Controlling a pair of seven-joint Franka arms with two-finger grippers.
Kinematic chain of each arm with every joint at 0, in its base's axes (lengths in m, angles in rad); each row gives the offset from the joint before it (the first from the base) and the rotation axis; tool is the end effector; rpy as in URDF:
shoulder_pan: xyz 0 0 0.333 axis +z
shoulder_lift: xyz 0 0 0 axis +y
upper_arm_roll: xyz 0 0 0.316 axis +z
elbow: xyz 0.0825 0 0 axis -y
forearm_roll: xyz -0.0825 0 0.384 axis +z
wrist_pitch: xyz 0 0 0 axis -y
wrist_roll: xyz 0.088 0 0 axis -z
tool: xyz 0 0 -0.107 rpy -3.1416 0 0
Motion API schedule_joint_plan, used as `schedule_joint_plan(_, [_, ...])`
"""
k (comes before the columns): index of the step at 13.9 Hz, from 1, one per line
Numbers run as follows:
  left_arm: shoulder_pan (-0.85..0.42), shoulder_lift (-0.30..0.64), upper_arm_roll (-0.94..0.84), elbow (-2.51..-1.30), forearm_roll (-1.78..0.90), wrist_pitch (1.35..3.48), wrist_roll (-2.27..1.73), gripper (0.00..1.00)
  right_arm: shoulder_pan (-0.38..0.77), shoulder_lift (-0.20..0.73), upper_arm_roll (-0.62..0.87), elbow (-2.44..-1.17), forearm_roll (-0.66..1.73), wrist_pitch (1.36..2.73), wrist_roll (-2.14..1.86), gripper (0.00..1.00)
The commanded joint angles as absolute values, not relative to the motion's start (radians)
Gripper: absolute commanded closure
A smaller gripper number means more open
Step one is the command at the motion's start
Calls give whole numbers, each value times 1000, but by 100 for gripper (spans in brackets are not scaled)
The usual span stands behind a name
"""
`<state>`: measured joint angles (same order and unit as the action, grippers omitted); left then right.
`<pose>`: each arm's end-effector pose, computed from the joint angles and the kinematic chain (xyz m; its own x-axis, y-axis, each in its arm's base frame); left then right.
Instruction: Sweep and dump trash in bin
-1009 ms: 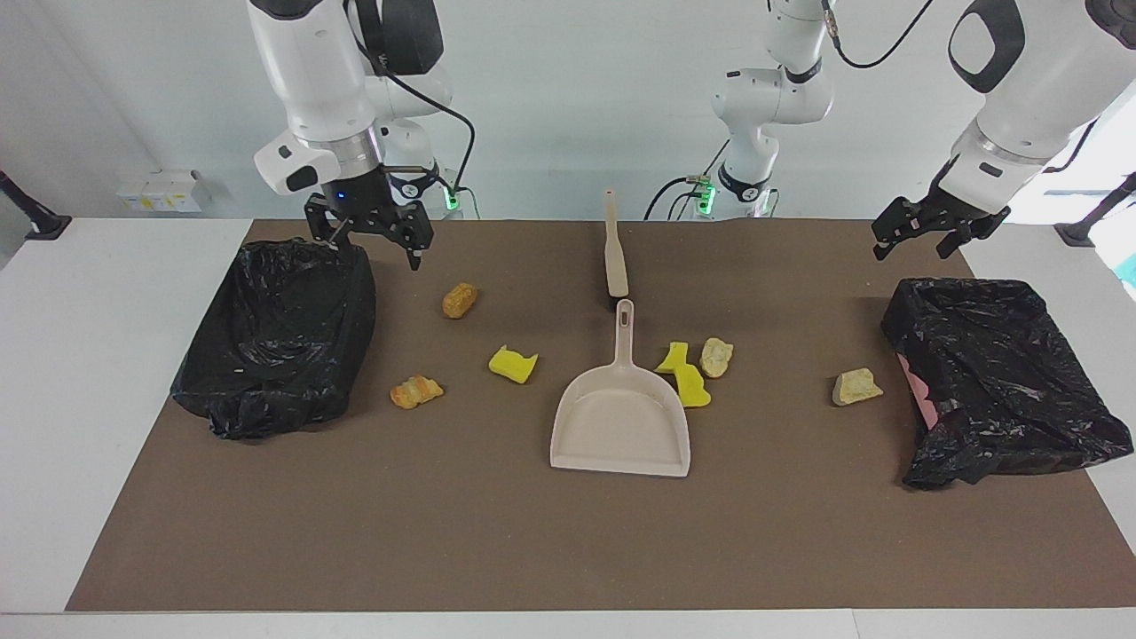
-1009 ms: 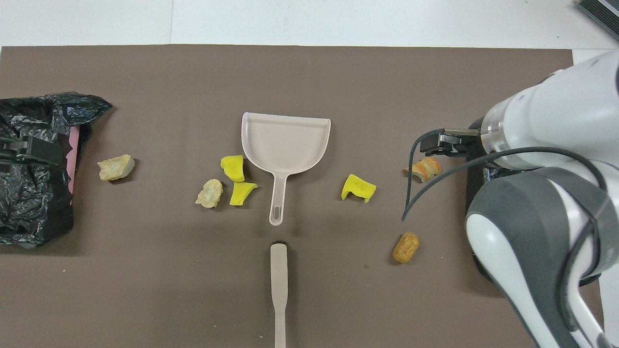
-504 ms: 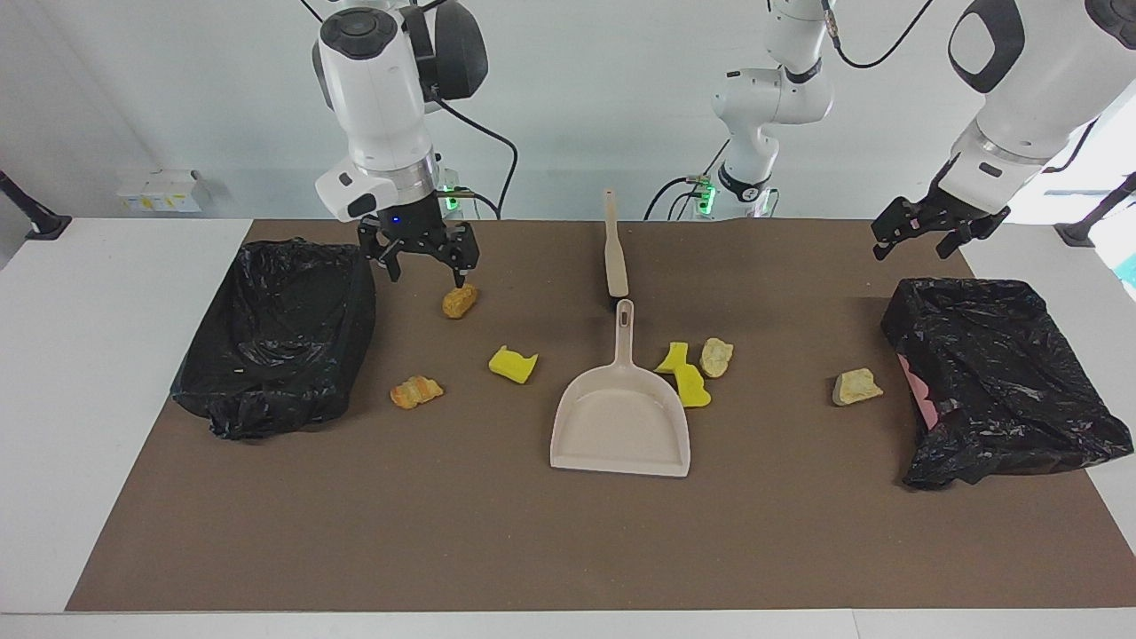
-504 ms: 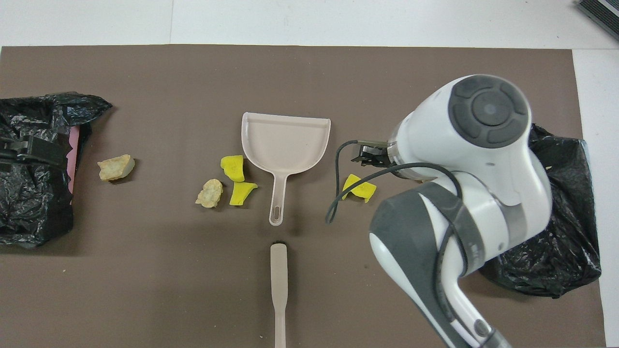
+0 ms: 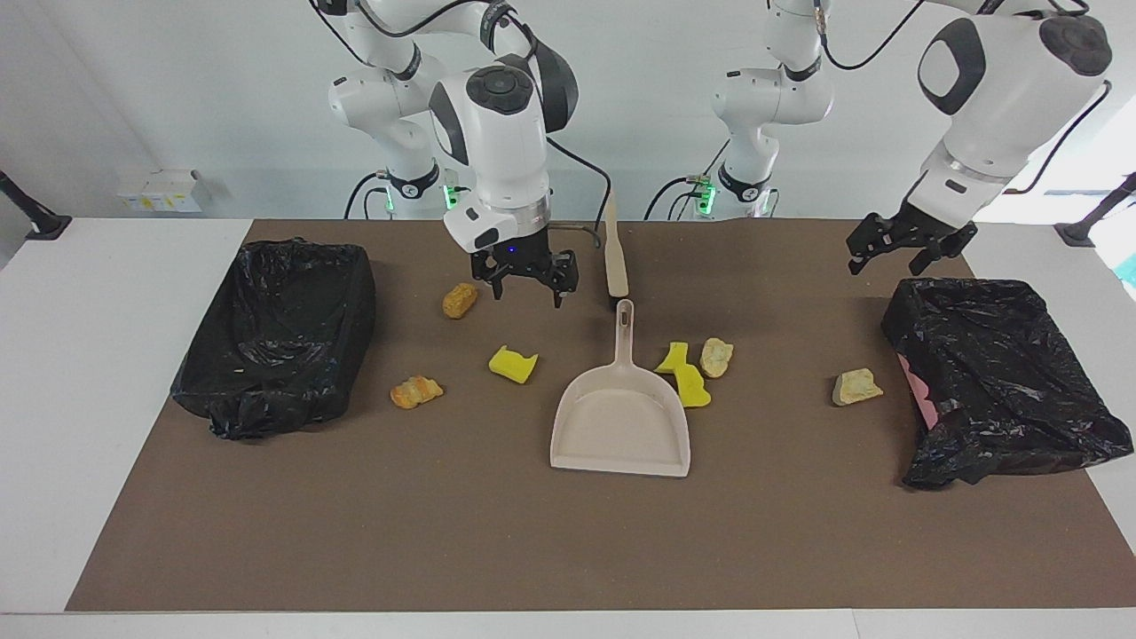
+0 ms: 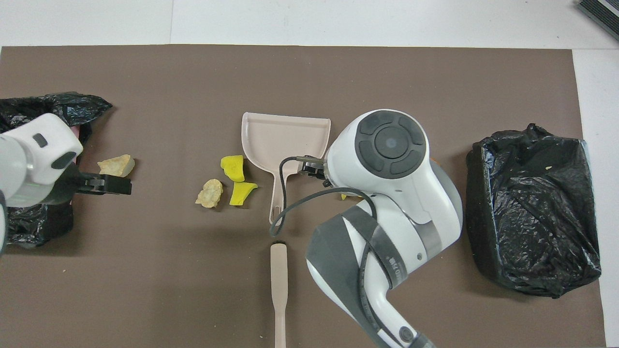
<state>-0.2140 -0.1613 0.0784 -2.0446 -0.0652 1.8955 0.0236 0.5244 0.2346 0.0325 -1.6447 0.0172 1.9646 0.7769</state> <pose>0.5058 -0.0721 0.5126 0.9902 -0.1388 0.0126 -0.1393 -0.9875 0.0743 0.5448 0.3385 0.4842 0.9730 -0.2266 0.0440 -0.2229 -0.9718 -0.0768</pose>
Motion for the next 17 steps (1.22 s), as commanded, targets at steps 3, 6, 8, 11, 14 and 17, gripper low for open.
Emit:
schedule_joint_plan(3, [-385,-320,91,-2404,-72,2119,26,0,575,294,32,-1650,69,2054,822,0])
schedule_joint_plan(6, [-497,-341,89,-2540,-72,2241,14,0,587,295,37,-1698,81,2134,859,0])
schedule_joint_plan(8, [-579,-347,89,-2635,-72,2342,-43,0,615,317,38,-1720,81,2187,862,0])
schedule_joint_plan(11, [-734,-370,89,-2684,-72,2381,-187,0,632,394,37,-1720,65,2252,867,0])
schedule_joint_plan(14, [-912,-399,69,-2692,-72,2378,-442,0,632,408,37,-1720,60,2258,851,0])
schedule_joint_plan(17, [-933,-374,-50,-2691,-72,2416,-590,0,638,420,37,-1720,51,2292,845,8])
